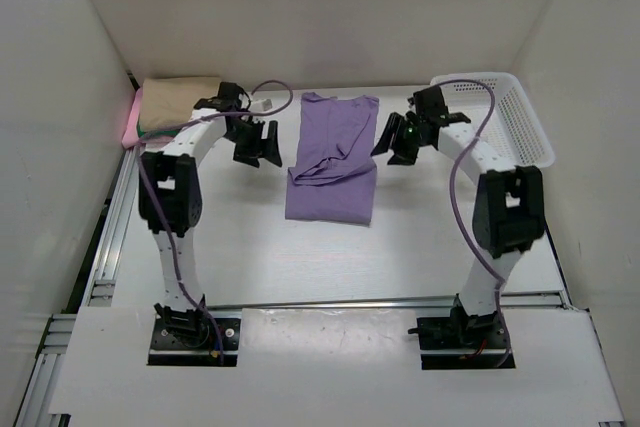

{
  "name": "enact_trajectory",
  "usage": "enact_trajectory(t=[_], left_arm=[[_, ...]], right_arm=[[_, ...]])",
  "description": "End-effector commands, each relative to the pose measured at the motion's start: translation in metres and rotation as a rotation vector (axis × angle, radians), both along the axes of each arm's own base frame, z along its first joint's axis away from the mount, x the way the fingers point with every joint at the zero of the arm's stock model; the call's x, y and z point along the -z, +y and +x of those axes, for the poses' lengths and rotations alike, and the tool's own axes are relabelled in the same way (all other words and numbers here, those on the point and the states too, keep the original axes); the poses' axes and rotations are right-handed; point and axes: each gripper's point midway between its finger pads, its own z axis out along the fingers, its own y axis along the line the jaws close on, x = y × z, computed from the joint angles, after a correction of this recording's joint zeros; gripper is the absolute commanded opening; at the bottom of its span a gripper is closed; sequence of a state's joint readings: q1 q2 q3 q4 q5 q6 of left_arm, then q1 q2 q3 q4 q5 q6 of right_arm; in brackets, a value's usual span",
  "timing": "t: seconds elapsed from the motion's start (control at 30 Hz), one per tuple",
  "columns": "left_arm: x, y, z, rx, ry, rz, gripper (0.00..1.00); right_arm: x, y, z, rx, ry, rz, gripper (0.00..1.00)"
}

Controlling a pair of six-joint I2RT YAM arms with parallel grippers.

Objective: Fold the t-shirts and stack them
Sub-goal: Fold the folded rectangular tshirt in 1/3 of the way

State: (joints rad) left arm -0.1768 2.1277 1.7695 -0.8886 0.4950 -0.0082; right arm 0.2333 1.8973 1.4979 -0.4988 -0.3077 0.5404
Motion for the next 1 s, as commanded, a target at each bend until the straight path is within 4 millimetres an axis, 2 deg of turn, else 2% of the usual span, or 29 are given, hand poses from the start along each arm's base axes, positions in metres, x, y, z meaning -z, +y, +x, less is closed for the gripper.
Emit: enact_trajectory(t=[0.0, 0.03, 0.1, 0.13, 0.2, 0.23, 0.27, 0.33, 0.37, 0.4, 0.43, 0.47, 0.5, 0.53, 0.57, 0.6, 0.67, 0.8, 0.87, 0.9, 0.97], left_arm=[[-0.041, 0.007, -0.026, -0.002, -0.112, 0.075, 0.83], [-0.032, -0.004, -0.04, 0.032, -0.101, 0.104, 0.79], [-0.031, -0.009, -0.045, 0.046, -0.14, 0.206, 0.68], [-0.029, -0.03, -0.055, 0.1, -0.159, 0.243, 0.66], [-0.035, -0.043, -0.047, 0.11, -0.244, 0.337, 0.63], [-0.04, -0.063, -0.051, 0.147, -0.288, 0.349, 0.63], [-0.042, -0.073, -0.046, 0.152, -0.32, 0.358, 0.63], [-0.036, -0.088, -0.032, 0.147, -0.376, 0.398, 0.63], [-0.043, -0.102, -0.028, 0.157, -0.408, 0.397, 0.65], [-0.041, -0.109, -0.022, 0.156, -0.427, 0.401, 0.68], [-0.029, -0.112, -0.018, 0.157, -0.42, 0.432, 0.7], [-0.027, -0.118, -0.013, 0.157, -0.434, 0.433, 0.71], [-0.029, -0.129, -0.008, 0.158, -0.458, 0.432, 0.73], [-0.025, -0.129, -0.003, 0.15, -0.462, 0.449, 0.73], [-0.012, -0.133, -0.002, 0.158, -0.455, 0.482, 0.74], [-0.012, -0.141, -0.002, 0.165, -0.464, 0.476, 0.74], [0.002, -0.14, -0.002, 0.175, -0.441, 0.491, 0.75], [0.004, -0.151, -0.007, 0.201, -0.433, 0.458, 0.76], [-0.005, -0.156, -0.012, 0.218, -0.432, 0.414, 0.76], [-0.002, -0.159, -0.017, 0.231, -0.427, 0.417, 0.76], [-0.012, -0.165, -0.018, 0.233, -0.447, 0.402, 0.78]], right_arm=[[0.003, -0.002, -0.05, -0.022, 0.024, -0.027, 0.6], [0.018, 0.003, -0.076, -0.045, 0.068, -0.026, 0.58], [0.026, 0.008, -0.089, -0.039, 0.088, -0.015, 0.51], [0.028, 0.01, -0.096, -0.041, 0.101, -0.014, 0.4], [0.039, 0.022, -0.112, -0.057, 0.144, 0.017, 0.29], [0.042, 0.024, -0.114, -0.054, 0.154, 0.035, 0.32], [0.041, 0.028, -0.116, -0.038, 0.163, 0.068, 0.37], [0.051, 0.031, -0.125, -0.025, 0.192, 0.091, 0.55], [0.054, 0.031, -0.127, -0.015, 0.2, 0.095, 0.59], [0.056, 0.031, -0.128, 0.002, 0.211, 0.102, 0.59], [0.06, 0.032, -0.129, 0.009, 0.208, 0.109, 0.61], [0.058, 0.034, -0.128, 0.007, 0.21, 0.127, 0.61], [0.064, 0.036, -0.134, 0.014, 0.239, 0.125, 0.61], [0.069, 0.036, -0.134, 0.016, 0.254, 0.12, 0.62], [0.072, 0.035, -0.138, 0.029, 0.272, 0.121, 0.62], [0.073, 0.041, -0.139, 0.024, 0.283, 0.138, 0.62], [0.077, 0.042, -0.14, 0.03, 0.295, 0.149, 0.62], [0.092, 0.042, -0.143, 0.055, 0.35, 0.14, 0.47], [0.097, 0.041, -0.148, 0.061, 0.379, 0.142, 0.45], [0.097, 0.039, -0.146, 0.079, 0.384, 0.146, 0.45], [0.102, 0.037, -0.15, 0.082, 0.4, 0.139, 0.4]])
